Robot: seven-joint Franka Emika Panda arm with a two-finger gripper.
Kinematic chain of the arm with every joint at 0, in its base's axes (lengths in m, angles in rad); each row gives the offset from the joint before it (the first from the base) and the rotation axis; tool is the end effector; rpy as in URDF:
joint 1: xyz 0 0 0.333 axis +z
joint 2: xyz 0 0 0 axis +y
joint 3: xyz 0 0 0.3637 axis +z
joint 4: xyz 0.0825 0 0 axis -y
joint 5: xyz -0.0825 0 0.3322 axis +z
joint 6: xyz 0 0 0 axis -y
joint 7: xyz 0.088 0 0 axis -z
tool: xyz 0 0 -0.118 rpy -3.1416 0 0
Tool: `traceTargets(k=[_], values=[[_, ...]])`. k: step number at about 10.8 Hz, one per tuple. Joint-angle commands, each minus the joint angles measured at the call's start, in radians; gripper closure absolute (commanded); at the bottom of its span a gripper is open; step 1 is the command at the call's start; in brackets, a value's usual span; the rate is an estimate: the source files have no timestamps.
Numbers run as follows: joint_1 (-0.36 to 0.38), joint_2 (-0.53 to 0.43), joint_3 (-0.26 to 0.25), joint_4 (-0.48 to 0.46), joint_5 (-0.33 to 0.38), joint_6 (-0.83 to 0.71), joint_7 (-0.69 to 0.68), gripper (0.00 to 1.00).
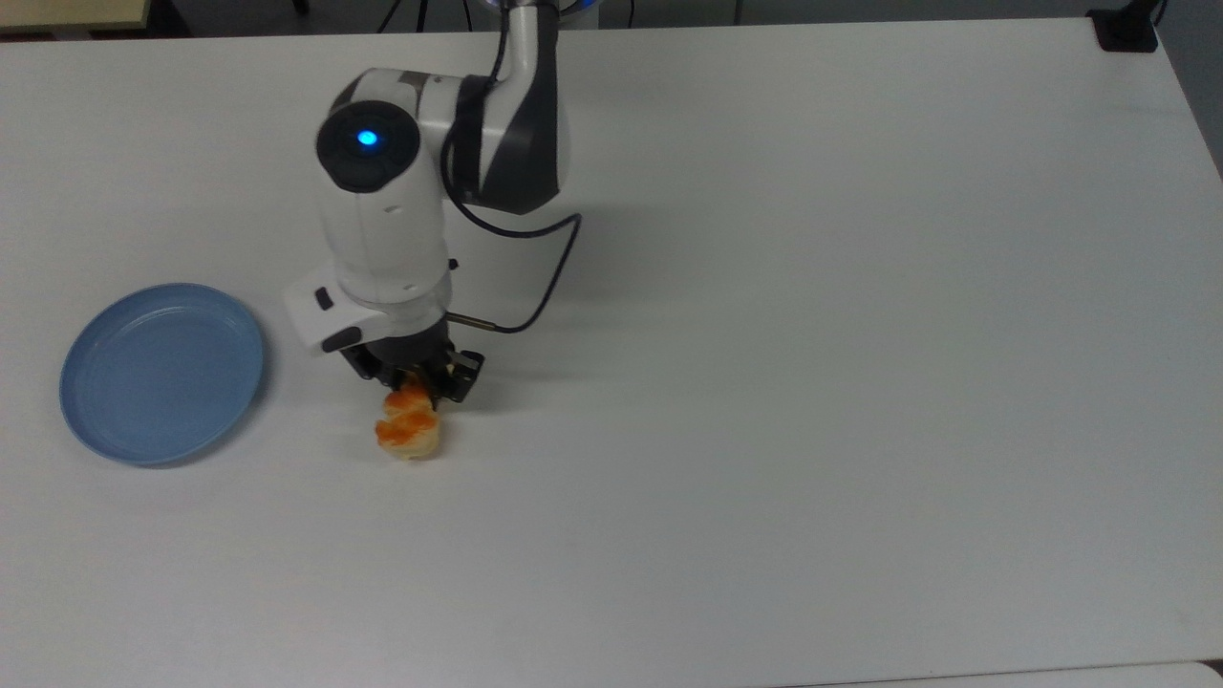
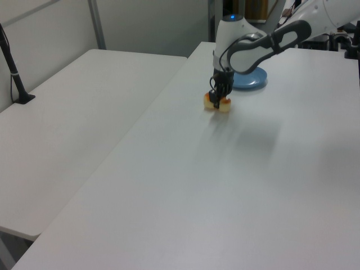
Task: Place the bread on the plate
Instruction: 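Lift the bread roll and carry it over the blue plate, then lower the bread roll onto the plate and open the gripper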
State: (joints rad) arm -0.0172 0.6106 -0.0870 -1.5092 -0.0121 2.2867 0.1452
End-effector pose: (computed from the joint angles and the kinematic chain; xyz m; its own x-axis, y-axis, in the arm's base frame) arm 0.7063 -0.0607 0.3802 0.9612 -0.2141 0.1742 -0.2234 -0.9741 0.0353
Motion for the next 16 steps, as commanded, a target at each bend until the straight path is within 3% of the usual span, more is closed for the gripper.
traceTargets(k=[1,4,6,9,11,12,13,16], values=[[-0.101,-0.035,-0.008,0.11,-0.003,-0.18,-0.203,0.64],[-0.219,-0.031,-0.013,0.113,-0.011,-0.164,-0.463,0.64],[-0.285,-0.006,-0.016,0.107,-0.006,-0.075,-0.628,0.62],[-0.308,0.069,-0.016,0.109,-0.009,0.06,-0.656,0.56],[-0.31,0.084,-0.016,0.109,-0.009,0.074,-0.681,0.43],[-0.314,0.084,-0.016,0.109,-0.008,0.074,-0.681,0.31],[-0.314,0.081,-0.016,0.11,-0.008,0.074,-0.674,0.04],[-0.31,0.032,-0.008,0.11,0.004,0.062,-0.652,0.0]])
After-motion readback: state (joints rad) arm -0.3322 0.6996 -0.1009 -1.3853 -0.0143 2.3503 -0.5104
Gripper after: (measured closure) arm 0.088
